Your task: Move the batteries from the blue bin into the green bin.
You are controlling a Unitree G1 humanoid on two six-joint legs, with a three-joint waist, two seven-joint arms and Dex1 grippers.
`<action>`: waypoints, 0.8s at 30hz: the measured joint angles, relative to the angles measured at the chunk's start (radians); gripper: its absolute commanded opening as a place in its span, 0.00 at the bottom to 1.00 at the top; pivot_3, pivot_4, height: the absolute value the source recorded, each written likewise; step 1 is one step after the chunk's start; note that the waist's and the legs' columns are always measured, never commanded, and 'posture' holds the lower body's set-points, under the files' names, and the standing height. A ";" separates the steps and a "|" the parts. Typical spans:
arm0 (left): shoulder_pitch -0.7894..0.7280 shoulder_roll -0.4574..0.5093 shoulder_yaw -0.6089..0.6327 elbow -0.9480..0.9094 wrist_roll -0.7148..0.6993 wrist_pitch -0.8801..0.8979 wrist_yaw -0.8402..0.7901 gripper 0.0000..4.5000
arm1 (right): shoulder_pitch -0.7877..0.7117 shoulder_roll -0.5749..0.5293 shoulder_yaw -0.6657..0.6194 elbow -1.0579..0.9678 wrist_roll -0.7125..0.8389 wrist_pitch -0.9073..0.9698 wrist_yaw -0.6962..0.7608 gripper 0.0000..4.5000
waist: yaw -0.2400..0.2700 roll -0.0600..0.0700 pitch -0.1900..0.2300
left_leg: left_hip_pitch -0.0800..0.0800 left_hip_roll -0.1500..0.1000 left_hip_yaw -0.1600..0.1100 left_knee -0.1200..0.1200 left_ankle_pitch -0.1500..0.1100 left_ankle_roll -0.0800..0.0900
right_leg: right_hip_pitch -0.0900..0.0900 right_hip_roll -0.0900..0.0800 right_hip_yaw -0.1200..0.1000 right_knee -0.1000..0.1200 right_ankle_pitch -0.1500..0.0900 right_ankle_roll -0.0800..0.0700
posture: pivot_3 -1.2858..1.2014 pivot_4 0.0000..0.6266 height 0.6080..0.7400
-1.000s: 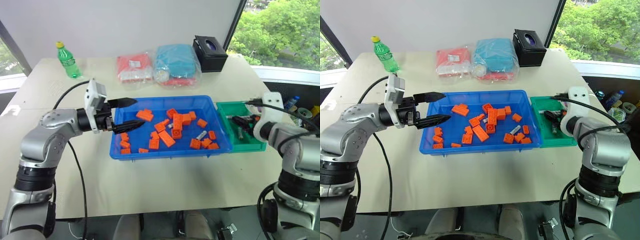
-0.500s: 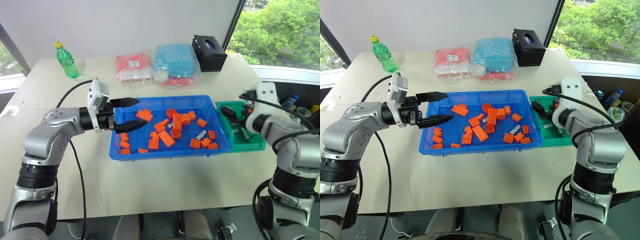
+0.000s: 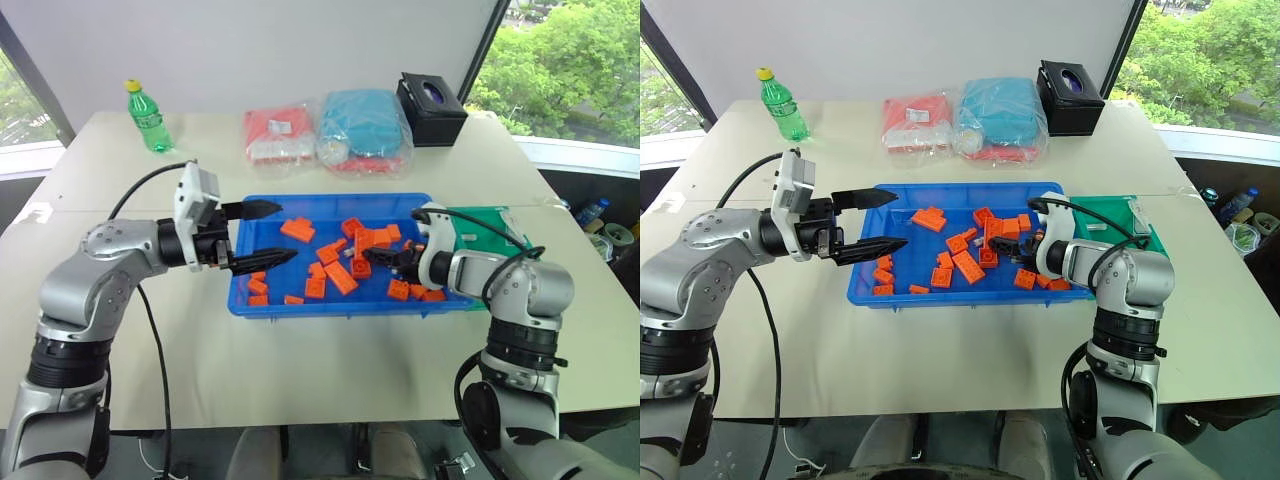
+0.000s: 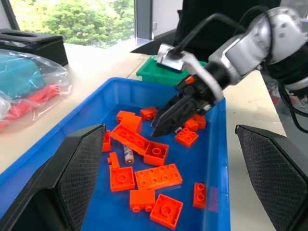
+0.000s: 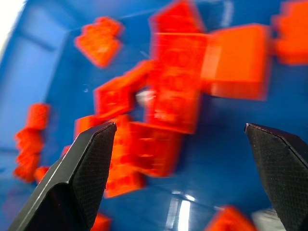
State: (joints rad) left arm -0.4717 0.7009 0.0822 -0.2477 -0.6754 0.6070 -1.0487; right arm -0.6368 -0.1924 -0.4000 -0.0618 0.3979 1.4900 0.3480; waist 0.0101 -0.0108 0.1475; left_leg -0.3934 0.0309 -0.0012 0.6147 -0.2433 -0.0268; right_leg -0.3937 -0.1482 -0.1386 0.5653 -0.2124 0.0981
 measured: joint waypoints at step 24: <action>-0.001 0.016 0.016 -0.029 -0.012 0.002 0.028 1.00 | -0.092 0.146 -0.067 0.323 0.093 -0.209 -0.087 0.37 | -0.022 0.000 0.000 | 0.001 0.000 -0.002 -0.001 0.000 0.000 | 0.001 0.001 0.000 0.002 0.000 0.000 | 0.52 0.24 0.87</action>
State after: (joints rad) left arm -0.4724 0.7166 0.0981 -0.2767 -0.6875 0.6091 -1.0208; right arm -0.7289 -0.0459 -0.4669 0.2614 0.4910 1.2811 0.2605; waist -0.0119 -0.0106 0.1477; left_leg -0.3921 0.0313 -0.0029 0.6141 -0.2433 -0.0267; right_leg -0.3926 -0.1471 -0.1384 0.5671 -0.2123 0.0982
